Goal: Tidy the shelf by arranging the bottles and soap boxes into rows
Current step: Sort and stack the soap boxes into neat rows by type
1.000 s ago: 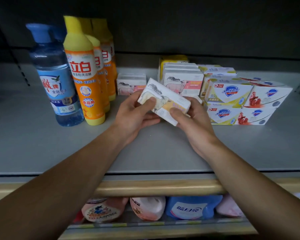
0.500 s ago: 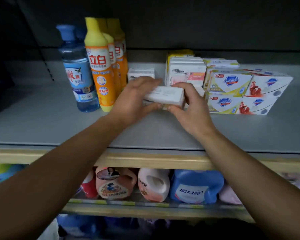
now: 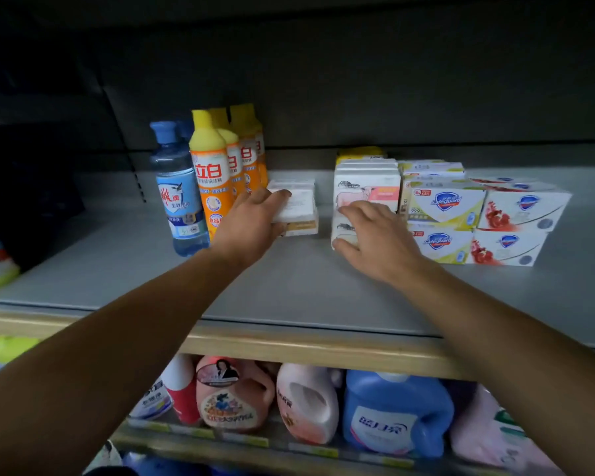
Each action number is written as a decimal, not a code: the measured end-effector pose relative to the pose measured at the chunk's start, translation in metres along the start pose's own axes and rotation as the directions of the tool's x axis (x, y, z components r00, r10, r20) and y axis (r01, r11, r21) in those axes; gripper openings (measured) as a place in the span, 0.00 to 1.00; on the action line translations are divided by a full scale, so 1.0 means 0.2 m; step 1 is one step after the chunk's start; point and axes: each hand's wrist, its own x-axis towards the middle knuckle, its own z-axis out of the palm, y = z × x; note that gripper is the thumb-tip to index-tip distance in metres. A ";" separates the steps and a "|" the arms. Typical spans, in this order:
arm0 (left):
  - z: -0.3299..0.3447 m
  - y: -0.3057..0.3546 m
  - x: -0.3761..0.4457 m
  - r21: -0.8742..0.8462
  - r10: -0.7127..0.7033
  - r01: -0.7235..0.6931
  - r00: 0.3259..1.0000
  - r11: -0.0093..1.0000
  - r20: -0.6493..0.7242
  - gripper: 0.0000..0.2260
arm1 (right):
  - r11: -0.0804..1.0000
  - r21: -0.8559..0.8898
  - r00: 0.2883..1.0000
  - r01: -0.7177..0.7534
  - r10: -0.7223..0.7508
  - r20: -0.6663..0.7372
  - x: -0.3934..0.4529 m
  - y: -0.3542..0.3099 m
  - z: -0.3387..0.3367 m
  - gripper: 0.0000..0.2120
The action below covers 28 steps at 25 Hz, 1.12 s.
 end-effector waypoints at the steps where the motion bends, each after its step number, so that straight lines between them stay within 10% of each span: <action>1: 0.04 -0.01 0.03 0.026 -0.027 0.026 0.999 0.999 0.023 0.25 | 0.999 -0.041 1.000 0.006 -0.005 0.025 0.01 0.01 0.02 0.28; 28: 0.62 -0.17 0.50 0.121 -0.163 0.155 0.985 0.980 0.055 0.26 | 0.997 0.045 0.991 -0.058 0.063 -0.120 0.01 0.02 0.12 0.26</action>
